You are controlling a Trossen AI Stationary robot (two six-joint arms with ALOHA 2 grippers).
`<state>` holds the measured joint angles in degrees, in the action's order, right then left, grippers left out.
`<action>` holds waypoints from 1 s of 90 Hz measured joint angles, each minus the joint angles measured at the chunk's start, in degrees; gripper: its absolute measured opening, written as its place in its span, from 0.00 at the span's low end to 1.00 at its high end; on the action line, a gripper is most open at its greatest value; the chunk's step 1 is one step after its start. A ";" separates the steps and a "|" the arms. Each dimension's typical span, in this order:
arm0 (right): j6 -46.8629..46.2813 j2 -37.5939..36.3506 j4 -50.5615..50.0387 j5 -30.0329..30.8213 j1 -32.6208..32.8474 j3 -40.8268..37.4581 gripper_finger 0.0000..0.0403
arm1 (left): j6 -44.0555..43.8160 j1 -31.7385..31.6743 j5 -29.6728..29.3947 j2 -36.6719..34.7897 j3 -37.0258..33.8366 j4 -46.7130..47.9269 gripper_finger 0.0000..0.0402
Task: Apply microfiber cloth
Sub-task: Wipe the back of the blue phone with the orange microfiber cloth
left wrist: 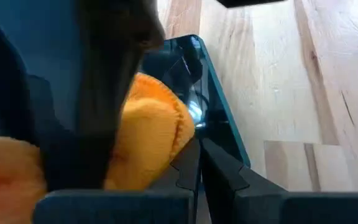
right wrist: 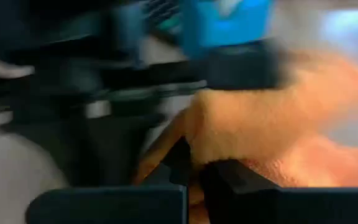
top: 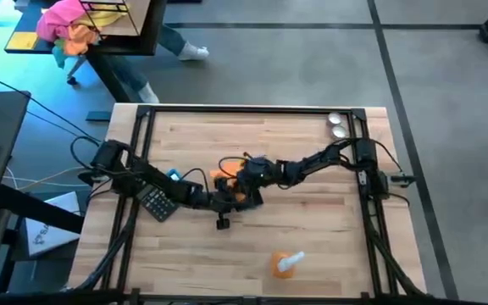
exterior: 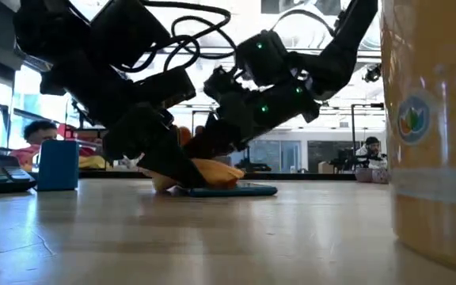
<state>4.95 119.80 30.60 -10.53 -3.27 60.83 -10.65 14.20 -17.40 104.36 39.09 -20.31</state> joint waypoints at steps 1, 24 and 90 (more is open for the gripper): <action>0.36 0.10 -0.03 0.49 -0.09 0.19 0.00 | 0.09 0.00 -0.01 0.00 -0.01 -0.03 0.00; 4.18 1.08 -2.54 16.97 -6.00 4.02 0.00 | -0.48 -0.07 0.82 0.07 -0.04 -0.68 0.00; 6.80 3.99 -5.39 13.88 -3.69 4.14 0.00 | -2.00 -0.11 0.11 0.20 -0.11 -0.96 0.00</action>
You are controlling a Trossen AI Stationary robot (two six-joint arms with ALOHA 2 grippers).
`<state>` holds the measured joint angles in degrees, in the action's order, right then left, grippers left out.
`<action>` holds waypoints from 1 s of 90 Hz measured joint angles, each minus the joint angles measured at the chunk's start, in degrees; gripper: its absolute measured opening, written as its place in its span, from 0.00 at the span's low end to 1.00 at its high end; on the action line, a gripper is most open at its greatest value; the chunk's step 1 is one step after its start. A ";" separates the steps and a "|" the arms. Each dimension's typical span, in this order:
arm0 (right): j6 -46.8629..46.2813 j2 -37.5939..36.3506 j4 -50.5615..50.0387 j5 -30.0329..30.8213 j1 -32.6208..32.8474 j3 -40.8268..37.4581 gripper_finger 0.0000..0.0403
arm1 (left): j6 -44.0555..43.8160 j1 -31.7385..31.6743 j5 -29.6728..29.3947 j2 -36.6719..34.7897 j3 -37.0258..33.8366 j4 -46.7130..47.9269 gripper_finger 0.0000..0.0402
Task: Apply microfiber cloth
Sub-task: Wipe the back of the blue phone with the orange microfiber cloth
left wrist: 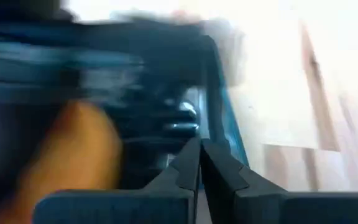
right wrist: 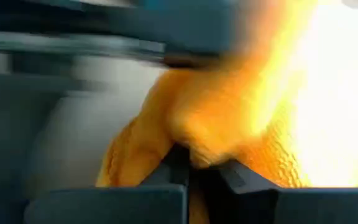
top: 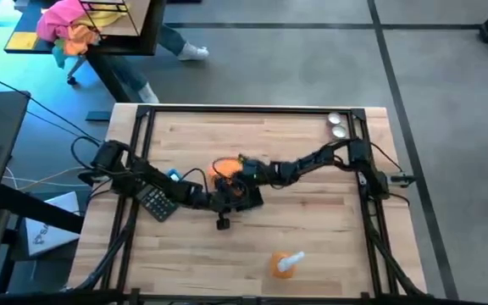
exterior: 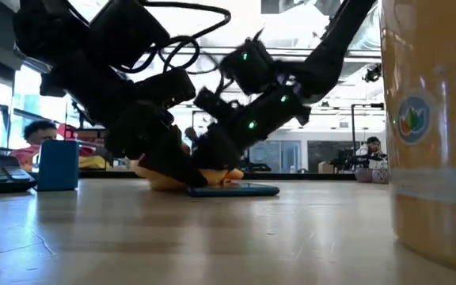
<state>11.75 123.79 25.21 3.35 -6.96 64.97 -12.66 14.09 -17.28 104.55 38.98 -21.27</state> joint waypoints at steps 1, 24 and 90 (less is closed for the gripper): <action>-0.08 0.00 -0.11 0.62 -0.55 0.00 0.00 | -0.13 -0.01 -0.10 0.00 0.00 -0.01 0.00; -1.68 0.35 -1.63 0.11 -7.19 -0.09 0.00 | -0.75 0.07 0.38 0.00 0.00 0.10 0.00; -6.92 -4.79 -1.29 19.27 7.47 -10.49 0.00 | -1.28 -0.63 0.29 0.00 0.00 0.63 0.00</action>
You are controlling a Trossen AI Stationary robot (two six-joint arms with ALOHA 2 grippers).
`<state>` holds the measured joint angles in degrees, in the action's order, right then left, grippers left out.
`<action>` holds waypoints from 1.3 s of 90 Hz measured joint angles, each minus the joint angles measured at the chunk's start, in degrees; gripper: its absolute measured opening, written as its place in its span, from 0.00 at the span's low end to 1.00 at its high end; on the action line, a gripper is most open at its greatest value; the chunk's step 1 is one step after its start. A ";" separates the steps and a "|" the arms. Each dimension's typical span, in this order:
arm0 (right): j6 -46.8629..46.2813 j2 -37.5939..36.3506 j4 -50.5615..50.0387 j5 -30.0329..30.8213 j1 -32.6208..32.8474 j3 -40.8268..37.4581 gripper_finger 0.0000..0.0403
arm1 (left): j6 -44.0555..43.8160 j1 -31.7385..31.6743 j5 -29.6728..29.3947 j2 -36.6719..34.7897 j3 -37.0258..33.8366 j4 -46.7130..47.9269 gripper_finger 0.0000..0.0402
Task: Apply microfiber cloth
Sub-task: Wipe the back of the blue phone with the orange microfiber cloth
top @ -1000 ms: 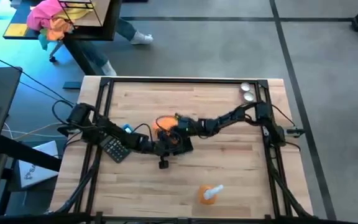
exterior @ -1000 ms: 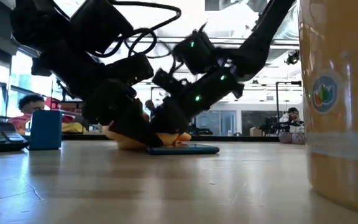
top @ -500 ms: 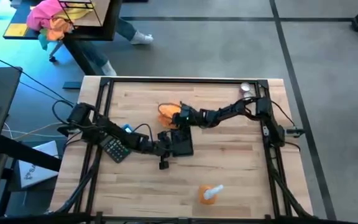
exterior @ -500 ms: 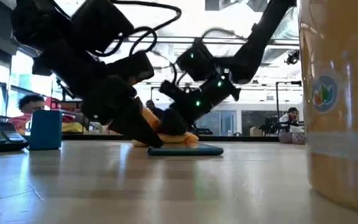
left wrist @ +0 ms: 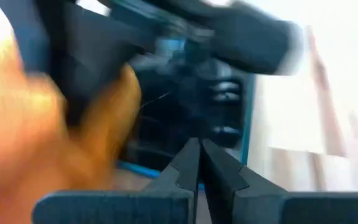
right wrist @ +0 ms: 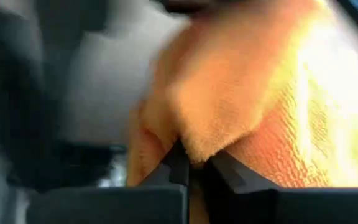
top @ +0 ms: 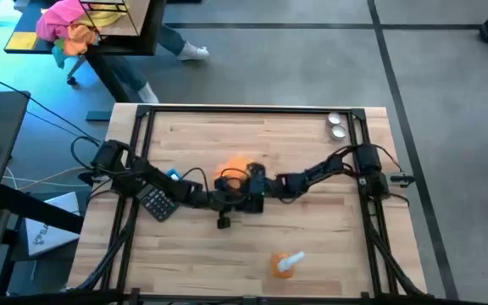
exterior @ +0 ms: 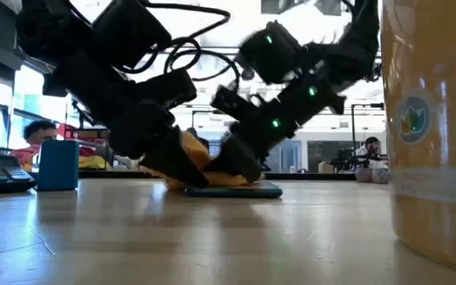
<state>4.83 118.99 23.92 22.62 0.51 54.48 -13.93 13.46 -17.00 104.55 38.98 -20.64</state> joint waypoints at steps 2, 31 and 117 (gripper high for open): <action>-0.73 -0.05 0.67 0.65 -0.95 -1.14 0.00 | -0.22 -0.01 -0.20 0.02 -0.02 -0.07 0.00; -9.75 -8.01 14.66 1.81 -4.66 -17.29 0.00 | -1.04 -0.31 0.39 0.00 -0.04 -0.14 0.00; -31.76 -16.62 10.65 15.82 2.13 -29.77 0.00 | -2.93 -2.78 -1.37 0.02 0.00 0.02 0.00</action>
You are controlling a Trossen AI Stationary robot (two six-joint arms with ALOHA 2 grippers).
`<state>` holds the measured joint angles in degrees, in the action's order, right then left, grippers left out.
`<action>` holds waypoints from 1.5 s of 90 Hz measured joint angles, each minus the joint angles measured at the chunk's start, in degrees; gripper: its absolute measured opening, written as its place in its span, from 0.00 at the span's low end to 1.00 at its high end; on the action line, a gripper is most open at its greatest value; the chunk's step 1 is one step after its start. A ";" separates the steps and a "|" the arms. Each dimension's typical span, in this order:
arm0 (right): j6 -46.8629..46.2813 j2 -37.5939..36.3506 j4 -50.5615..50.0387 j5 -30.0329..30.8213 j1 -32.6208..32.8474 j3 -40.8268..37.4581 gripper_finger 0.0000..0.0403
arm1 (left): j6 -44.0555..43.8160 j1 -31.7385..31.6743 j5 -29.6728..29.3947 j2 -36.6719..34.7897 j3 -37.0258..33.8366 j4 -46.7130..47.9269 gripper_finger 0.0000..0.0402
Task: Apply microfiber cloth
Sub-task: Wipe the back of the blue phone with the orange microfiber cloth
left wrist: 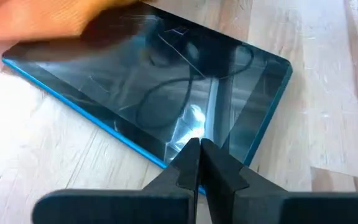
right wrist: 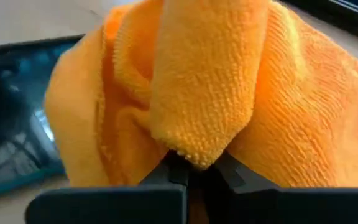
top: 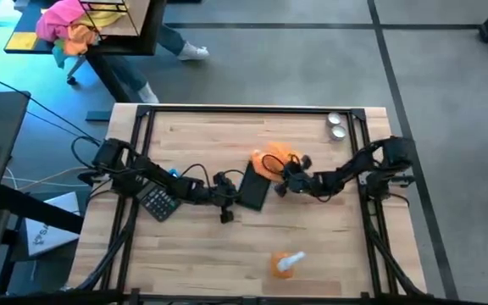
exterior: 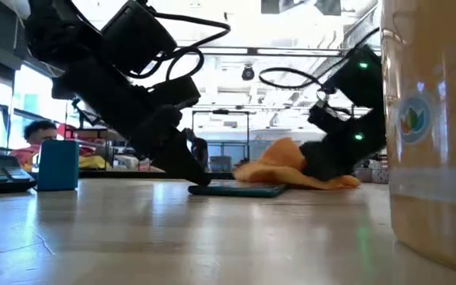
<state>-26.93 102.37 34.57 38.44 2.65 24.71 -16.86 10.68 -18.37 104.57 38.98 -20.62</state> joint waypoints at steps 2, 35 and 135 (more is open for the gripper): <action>-0.55 0.04 0.95 -1.00 0.08 -0.23 0.00 | 0.00 -0.19 0.09 0.00 0.00 -0.03 0.00; 12.54 8.52 11.23 -18.12 9.56 8.97 0.00 | 2.05 -5.04 3.56 0.02 -0.15 -3.05 0.00; 12.67 -41.27 -4.26 -14.65 -2.55 -15.23 0.00 | 8.36 -3.43 5.23 -12.28 -0.29 3.74 0.00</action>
<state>-14.26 61.10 30.31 23.79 0.10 9.48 -8.50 7.25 -13.14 92.30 38.70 -16.88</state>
